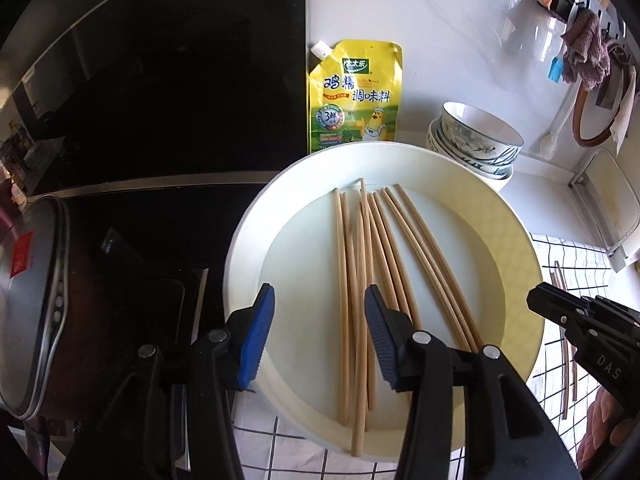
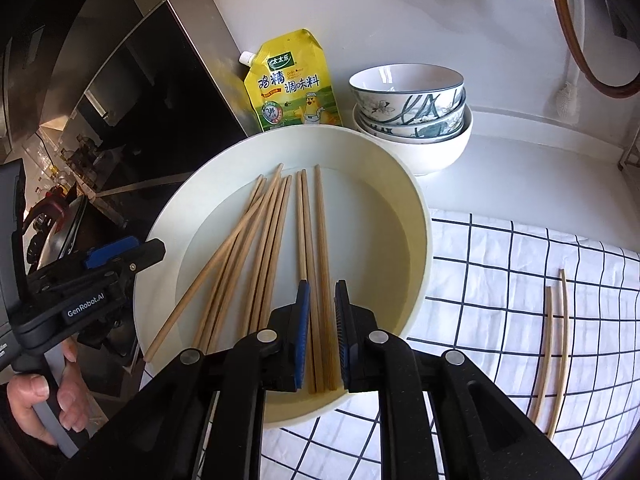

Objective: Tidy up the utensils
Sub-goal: 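Open the left tool to drop its chopstick while the right tool releases its chopstick into the basin, then move both open tools back over the last chopsticks on the cloth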

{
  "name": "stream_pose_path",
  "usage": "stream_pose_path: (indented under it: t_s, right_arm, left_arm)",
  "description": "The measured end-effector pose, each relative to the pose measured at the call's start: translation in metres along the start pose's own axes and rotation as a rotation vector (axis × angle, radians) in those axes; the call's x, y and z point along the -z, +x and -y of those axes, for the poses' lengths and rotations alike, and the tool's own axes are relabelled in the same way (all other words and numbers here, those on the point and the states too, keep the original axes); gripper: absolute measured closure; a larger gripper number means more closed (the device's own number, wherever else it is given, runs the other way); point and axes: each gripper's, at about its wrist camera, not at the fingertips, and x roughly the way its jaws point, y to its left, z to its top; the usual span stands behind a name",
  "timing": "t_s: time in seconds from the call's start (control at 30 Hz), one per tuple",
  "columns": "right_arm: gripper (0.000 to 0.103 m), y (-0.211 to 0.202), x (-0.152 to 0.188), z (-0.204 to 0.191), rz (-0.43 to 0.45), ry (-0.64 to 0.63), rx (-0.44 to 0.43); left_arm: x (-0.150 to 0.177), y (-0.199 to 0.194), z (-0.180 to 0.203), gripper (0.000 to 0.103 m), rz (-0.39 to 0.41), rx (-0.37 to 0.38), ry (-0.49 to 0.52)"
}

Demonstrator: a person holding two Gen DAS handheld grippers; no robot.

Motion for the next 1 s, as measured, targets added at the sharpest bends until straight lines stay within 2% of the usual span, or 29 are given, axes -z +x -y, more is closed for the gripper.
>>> stream_pose_path:
  t_s: [0.27,0.57,1.0]
  right_arm:
    - [0.09,-0.022,0.022,0.021,0.014,0.013,0.007]
    - [0.09,-0.041,0.059,0.066,-0.022,0.055,0.046]
    - [0.087,-0.074,0.101,0.153,-0.036,0.153,0.157]
  left_arm:
    - [0.017,-0.023,0.026,0.053,0.009,0.027,0.013]
    - [0.04,-0.033,0.093,0.053,-0.023,0.104,0.079]
    - [0.065,-0.034,0.184,0.049,-0.049,0.196,0.161]
